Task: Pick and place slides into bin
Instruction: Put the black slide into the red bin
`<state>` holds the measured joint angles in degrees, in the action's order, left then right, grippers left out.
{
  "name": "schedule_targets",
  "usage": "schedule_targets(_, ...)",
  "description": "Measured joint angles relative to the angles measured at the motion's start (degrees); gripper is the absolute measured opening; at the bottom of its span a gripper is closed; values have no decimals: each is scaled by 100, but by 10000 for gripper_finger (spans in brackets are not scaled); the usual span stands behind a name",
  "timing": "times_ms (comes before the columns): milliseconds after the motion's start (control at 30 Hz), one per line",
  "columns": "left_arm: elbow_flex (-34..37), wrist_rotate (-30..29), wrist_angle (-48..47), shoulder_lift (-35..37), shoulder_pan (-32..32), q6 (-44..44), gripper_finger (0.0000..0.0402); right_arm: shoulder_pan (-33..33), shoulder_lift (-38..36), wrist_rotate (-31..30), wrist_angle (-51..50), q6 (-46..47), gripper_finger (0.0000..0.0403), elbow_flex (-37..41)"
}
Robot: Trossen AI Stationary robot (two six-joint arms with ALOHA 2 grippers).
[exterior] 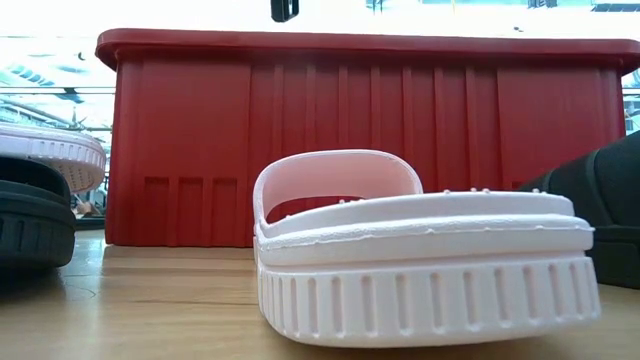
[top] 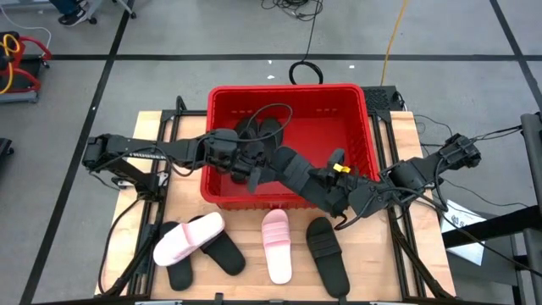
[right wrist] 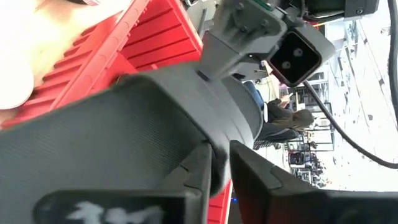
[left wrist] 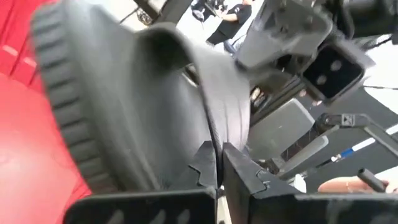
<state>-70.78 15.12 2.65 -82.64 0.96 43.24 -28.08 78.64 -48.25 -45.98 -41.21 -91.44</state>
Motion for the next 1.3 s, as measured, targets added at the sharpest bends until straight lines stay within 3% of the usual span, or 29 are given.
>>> schedule_targets(133, 0, -42, 133, 69, 136, 36, 1, -4, -32, -23, 153, 25, 98, -2)
schedule_targets(400, 7, -4, 164, 178, 612, -71, 0, -15, -211, -662, 91, 363, 170, -2)
schedule_targets(533, 7, 119, 153, 187, 924, -138, 0, -15, -389, -1006, 33, 910, 180, -2)
schedule_targets(833, 0, 977, -63, 187, 1940, -357, 0, -15, -984, -1005, -115, 1907, 170, -2)
schedule_targets(967, -559, 1122, -1228, 156, 2255, -1225, 0, -15, -1210, -1000, -145, 2310, 170, -4)
schedule_targets(1100, -1564, 505, -3048, -42, 2351, -2333, 0, -15, -1423, -597, -289, 2732, 169, -4)
schedule_targets(1300, -3096, 452, -4385, -597, 2342, -3260, 0, -15, -1606, -92, -411, 3171, 169, -4)
